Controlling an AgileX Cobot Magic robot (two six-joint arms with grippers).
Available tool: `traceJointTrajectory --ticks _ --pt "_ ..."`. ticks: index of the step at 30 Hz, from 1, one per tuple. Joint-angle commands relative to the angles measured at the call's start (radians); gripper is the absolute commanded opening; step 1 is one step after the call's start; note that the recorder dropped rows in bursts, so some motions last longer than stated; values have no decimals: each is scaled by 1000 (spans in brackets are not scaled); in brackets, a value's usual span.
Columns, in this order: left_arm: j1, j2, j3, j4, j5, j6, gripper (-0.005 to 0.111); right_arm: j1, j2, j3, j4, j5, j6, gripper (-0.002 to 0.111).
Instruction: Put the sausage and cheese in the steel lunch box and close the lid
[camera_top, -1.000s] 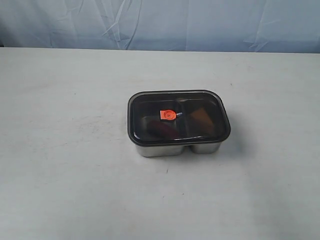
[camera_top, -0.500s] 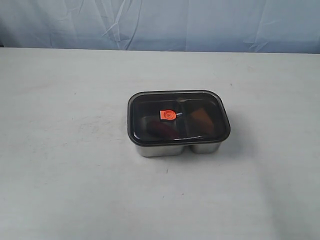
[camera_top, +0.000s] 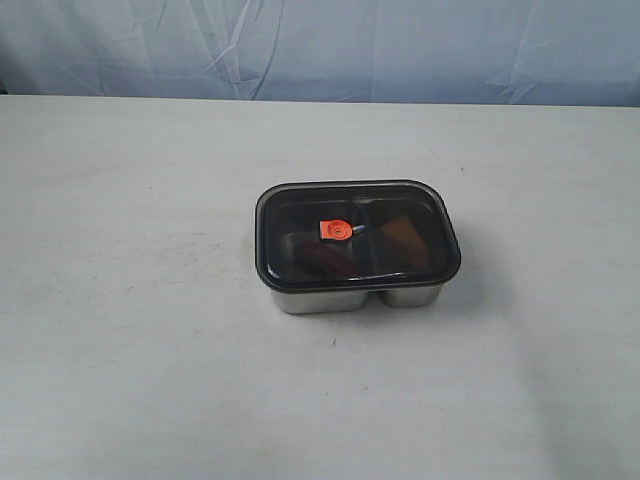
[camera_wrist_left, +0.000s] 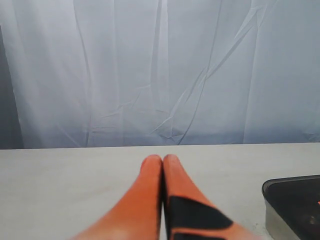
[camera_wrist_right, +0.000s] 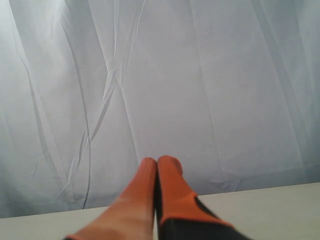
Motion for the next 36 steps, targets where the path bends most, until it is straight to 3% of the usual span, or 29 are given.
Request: traceJointTrajectory --ticks 1,22,25,29,36 --pt "2 -4 2 -3 -8 -6 0 -4 -7 7 0 2 0 -1" --pt "2 -4 2 19 -6 -3 0 -4 -7 7 0 2 0 -1" --pt "2 -4 4 190 120 27 0 -4 -7 7 0 2 0 -1" --pt "2 -4 14 90 237 31 0 -4 -7 7 0 2 0 -1" --pt "2 -4 51 -29 240 426 0 -4 -7 7 0 2 0 -1"
